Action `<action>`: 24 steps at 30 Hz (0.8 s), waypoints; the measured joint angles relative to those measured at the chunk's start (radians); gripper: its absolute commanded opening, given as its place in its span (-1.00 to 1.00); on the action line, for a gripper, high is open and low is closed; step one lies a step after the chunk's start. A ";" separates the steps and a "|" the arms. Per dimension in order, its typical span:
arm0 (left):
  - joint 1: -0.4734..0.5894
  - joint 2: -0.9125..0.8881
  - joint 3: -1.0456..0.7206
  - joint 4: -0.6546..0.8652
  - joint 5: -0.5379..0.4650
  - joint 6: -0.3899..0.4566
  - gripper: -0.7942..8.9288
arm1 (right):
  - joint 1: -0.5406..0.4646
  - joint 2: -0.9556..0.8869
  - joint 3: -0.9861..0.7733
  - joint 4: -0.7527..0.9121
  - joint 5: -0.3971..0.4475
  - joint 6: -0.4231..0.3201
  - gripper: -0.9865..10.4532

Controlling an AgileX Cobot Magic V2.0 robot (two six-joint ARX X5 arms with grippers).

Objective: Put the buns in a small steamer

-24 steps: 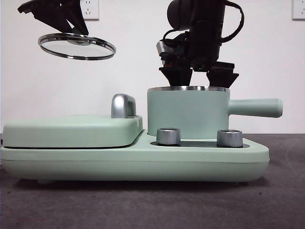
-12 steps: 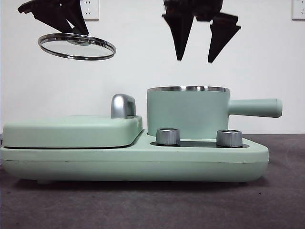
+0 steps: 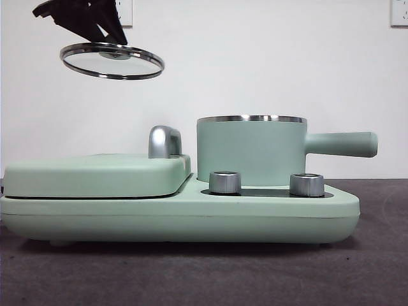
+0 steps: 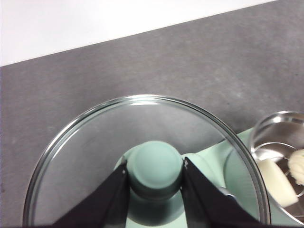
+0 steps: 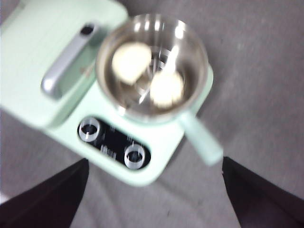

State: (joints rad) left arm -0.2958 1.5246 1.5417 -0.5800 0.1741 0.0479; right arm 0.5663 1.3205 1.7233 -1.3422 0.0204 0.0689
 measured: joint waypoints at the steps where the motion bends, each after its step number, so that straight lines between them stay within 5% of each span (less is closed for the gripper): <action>1: -0.009 0.000 0.000 0.000 0.000 0.000 -0.82 | 0.006 -0.047 -0.044 0.000 0.000 0.010 -0.05; 15: -0.194 0.000 0.000 0.000 0.000 -0.037 -0.82 | 0.084 -0.848 -0.688 0.209 -0.023 0.146 -0.05; 24: -0.314 0.000 0.000 0.090 0.001 -0.037 -0.82 | 0.085 -1.018 -0.822 0.286 -0.100 0.166 -0.05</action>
State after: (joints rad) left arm -0.6094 1.5249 1.5417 -0.4896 0.1749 0.0109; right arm 0.6510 0.3023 0.9012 -1.0557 -0.0792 0.2348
